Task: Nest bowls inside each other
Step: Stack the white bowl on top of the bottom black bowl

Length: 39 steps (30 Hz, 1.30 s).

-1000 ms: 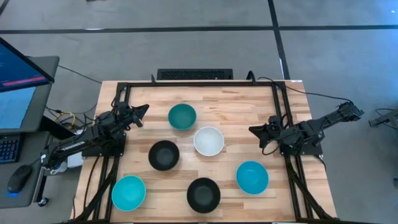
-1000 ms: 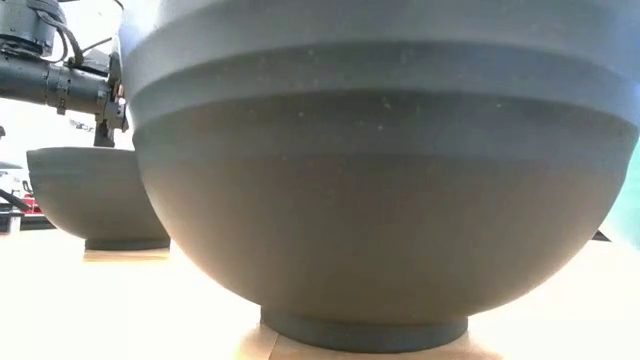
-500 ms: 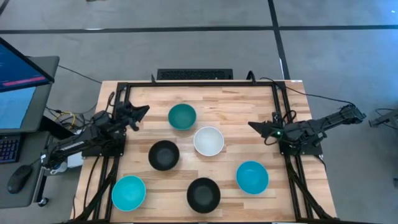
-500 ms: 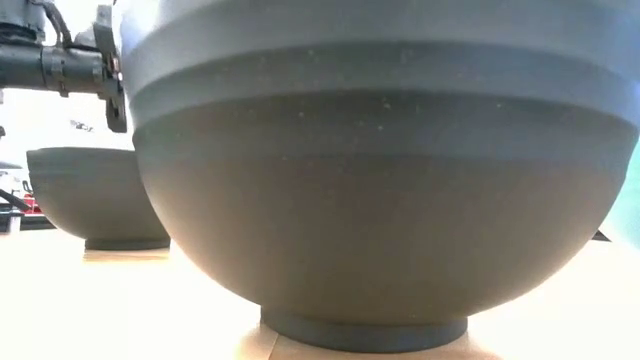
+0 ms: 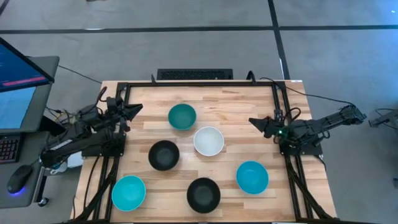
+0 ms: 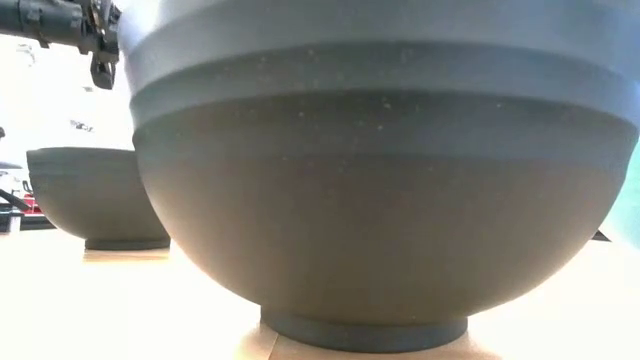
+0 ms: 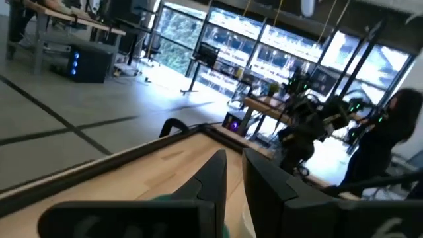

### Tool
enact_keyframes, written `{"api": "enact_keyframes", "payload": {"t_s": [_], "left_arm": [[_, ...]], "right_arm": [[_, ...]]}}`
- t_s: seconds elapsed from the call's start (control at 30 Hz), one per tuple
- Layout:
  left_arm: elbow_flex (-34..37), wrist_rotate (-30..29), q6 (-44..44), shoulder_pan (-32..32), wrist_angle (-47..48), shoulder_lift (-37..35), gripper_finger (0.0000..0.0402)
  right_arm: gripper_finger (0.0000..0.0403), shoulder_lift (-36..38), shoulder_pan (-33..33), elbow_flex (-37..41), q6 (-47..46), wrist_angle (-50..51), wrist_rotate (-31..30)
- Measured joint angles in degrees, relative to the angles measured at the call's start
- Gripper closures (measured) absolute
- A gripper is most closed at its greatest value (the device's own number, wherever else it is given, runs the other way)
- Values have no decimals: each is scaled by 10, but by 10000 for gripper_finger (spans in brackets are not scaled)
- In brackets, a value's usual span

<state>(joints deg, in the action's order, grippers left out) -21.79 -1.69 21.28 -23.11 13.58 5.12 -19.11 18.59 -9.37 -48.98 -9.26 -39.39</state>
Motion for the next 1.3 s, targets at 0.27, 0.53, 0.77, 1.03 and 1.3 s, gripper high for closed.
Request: {"api": "enact_keyframes", "payload": {"t_s": [0.27, 0.53, 0.77, 1.03, 1.3], "left_arm": [[-73, 0, -43, 0, 27, 74, 360], [-116, 5, -62, 0, 34, 151, 361], [-159, 5, -102, 0, 38, 182, 360], [-191, -11, -118, 0, 138, 197, 361], [-193, -7, -138, 0, 150, 200, 361]], "right_arm": [[329, -18, -12, -11, 118, -92, 61], [329, -131, -13, -113, 209, -51, 82], [329, -275, -51, -288, 237, 194, 148], [329, -412, -147, -456, 314, 383, 254], [329, -545, -251, -512, 330, 481, 401]]}}
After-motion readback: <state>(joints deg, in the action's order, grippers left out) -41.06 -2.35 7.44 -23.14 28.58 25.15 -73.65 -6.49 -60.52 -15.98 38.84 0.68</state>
